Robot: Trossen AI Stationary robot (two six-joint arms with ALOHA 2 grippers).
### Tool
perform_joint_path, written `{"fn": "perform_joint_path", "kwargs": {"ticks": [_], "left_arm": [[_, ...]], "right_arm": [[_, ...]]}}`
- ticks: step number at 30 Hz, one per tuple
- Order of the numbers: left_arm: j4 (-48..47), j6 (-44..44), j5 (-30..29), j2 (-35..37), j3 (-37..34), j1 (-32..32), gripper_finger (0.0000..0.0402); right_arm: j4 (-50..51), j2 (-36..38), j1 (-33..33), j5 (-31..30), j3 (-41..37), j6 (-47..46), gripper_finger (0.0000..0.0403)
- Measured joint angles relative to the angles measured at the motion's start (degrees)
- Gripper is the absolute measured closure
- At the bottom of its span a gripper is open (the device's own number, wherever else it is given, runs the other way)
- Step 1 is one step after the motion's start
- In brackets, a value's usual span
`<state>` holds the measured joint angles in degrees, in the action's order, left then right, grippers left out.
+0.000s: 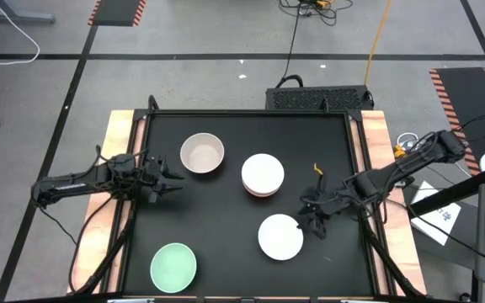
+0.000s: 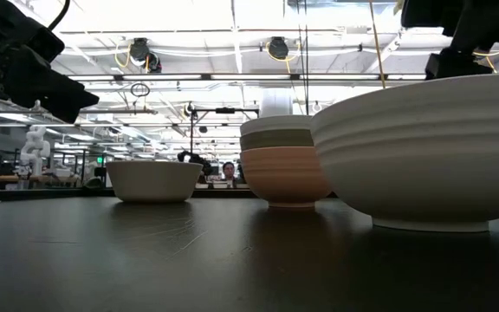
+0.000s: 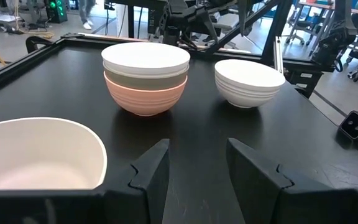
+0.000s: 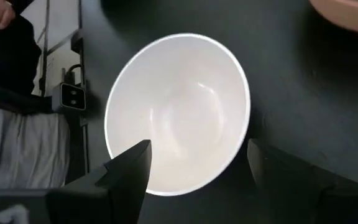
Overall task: Nest bowls inside each other
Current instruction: Stack the bottom white bowl on top of the white bowl
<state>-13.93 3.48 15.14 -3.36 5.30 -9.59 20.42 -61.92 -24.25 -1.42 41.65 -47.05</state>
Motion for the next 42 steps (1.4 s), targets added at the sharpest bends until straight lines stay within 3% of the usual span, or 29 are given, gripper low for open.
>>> {"fn": "perform_joint_path", "kwargs": {"ticks": [14,42], "left_arm": [[0.0,-0.8,0.3,0.0,0.0,0.0,0.0243],[0.0,-1.5,0.4,0.0,0.0,0.0,0.0243]], "right_arm": [[4.0,-6.1,4.2,2.9,0.0,-3.3,0.0152],[1.1,-11.6,4.8,7.1,0.0,-4.6,0.0161]]}}
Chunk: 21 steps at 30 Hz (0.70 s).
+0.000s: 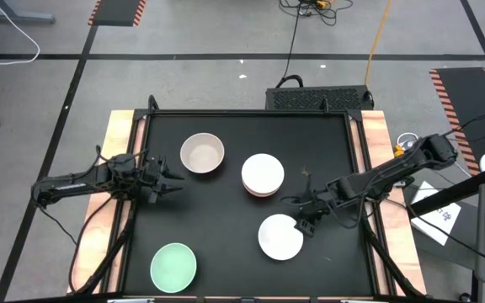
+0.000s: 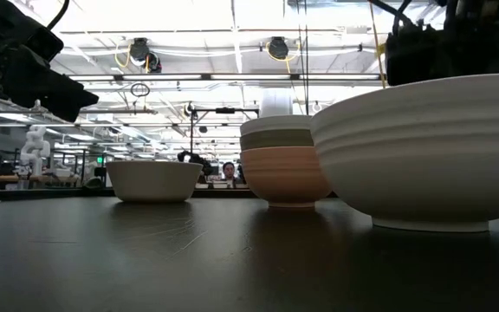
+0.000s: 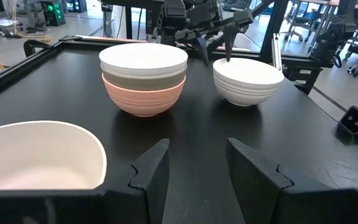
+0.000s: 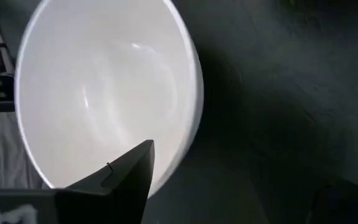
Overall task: Nest bowls inside each other
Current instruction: Stack the bottom white bowl on top of the white bowl
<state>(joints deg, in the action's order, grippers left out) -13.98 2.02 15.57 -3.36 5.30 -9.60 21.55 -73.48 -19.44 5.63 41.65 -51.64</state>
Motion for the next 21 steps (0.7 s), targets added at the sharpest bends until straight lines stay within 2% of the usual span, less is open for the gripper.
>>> {"fn": "perform_joint_path", "kwargs": {"ticks": [21], "left_arm": [[0.0,-0.3,1.0,0.0,0.0,0.0,0.0243]], "right_arm": [[-0.8,-1.5,1.2,0.5,0.0,0.9,0.0161]]}}
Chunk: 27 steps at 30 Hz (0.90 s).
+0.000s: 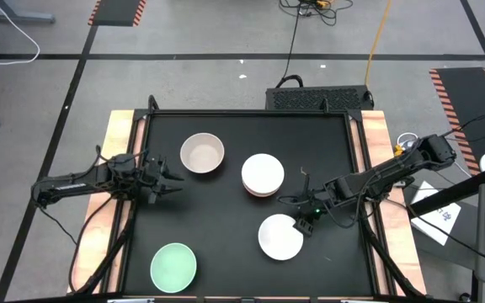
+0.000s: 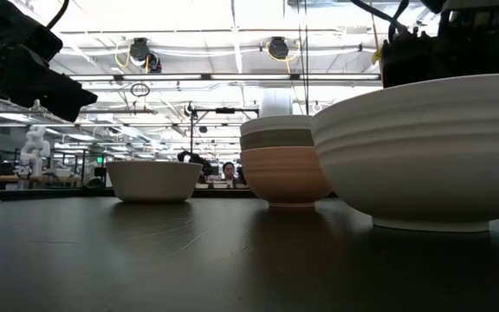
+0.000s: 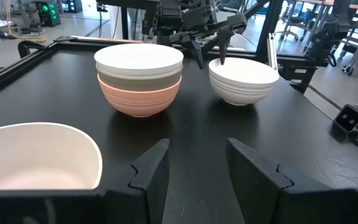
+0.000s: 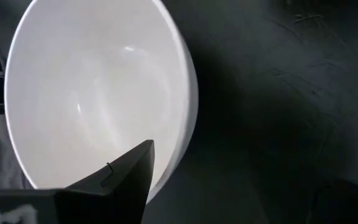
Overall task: Nest bowls inside each other
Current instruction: Stack the bottom white bowl on top of the white bowl
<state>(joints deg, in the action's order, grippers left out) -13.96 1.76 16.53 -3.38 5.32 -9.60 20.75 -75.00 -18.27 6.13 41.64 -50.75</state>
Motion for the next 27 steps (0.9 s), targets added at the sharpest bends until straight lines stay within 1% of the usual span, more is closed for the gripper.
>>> {"fn": "perform_joint_path", "kwargs": {"ticks": [5,8,12,18,27], "left_arm": [[0.0,0.0,0.0,0.0,0.0,0.0,0.0243],[0.0,-0.1,0.0,0.0,0.0,0.0,0.0243],[0.0,-0.1,0.0,0.0,0.0,0.0,0.0243],[0.0,-0.1,0.1,0.0,0.0,0.0,0.0243],[0.0,-0.1,0.1,0.0,0.0,0.0,0.0243]], "right_arm": [[-1.5,0.0,0.0,0.1,0.0,0.7,0.0162],[-2.3,0.0,0.0,0.1,0.0,1.1,0.0173],[-2.5,0.0,0.0,1.7,0.0,2.1,0.0210],[-2.5,0.0,0.0,2.4,0.0,2.4,0.0272],[-2.5,0.0,0.0,3.2,0.0,2.4,0.0326]]}}
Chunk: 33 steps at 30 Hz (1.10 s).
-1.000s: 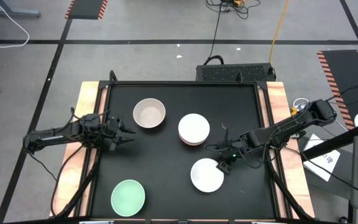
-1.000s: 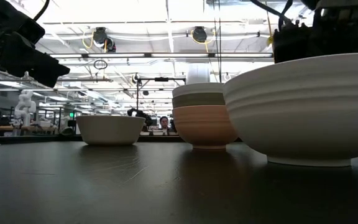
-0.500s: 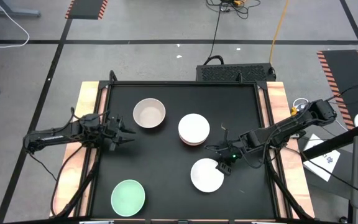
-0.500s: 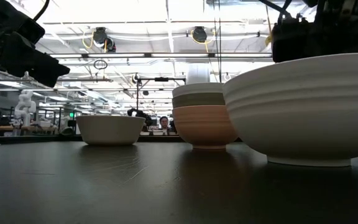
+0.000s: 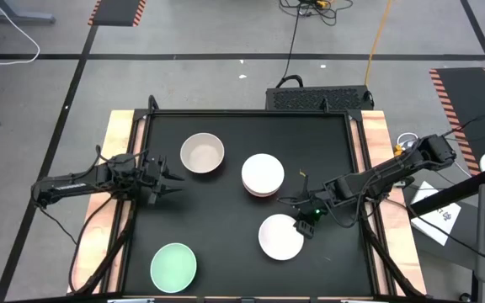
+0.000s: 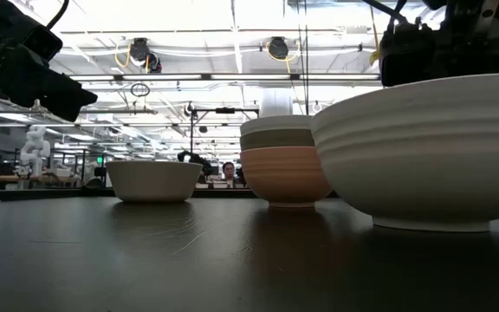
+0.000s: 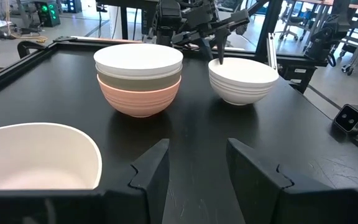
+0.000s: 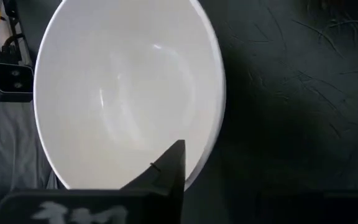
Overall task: Nest bowls inside each other
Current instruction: Stack the bottom white bowl on top of the white bowl
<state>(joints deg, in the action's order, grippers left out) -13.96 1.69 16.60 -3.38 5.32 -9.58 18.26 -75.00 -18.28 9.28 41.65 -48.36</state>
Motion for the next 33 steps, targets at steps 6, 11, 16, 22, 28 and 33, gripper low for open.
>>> {"fn": "perform_joint_path", "kwargs": {"ticks": [6,11,16,22,28,33], "left_arm": [[0.0,0.0,0.0,0.0,0.0,0.0,0.0243],[0.0,0.0,0.0,0.0,0.0,0.0,0.0243],[0.0,0.0,0.0,0.0,0.0,0.0,0.0243],[0.0,0.0,0.0,0.0,0.0,0.0,0.0243],[0.0,-0.3,0.0,0.0,0.0,0.0,0.0243],[0.0,-0.3,0.1,0.0,0.0,0.0,0.0243]], "right_arm": [[0.1,0.0,0.0,0.0,0.0,-0.3,0.0378],[0.1,0.0,0.2,0.1,0.0,0.1,0.0396],[-0.1,0.0,1.4,0.0,0.0,0.5,0.0399],[-2.6,1.1,3.3,0.3,0.0,3.8,0.0401],[-7.7,5.3,4.6,1.5,0.0,9.6,0.0401],[-8.1,10.4,5.6,1.3,0.0,12.4,0.0402]]}}
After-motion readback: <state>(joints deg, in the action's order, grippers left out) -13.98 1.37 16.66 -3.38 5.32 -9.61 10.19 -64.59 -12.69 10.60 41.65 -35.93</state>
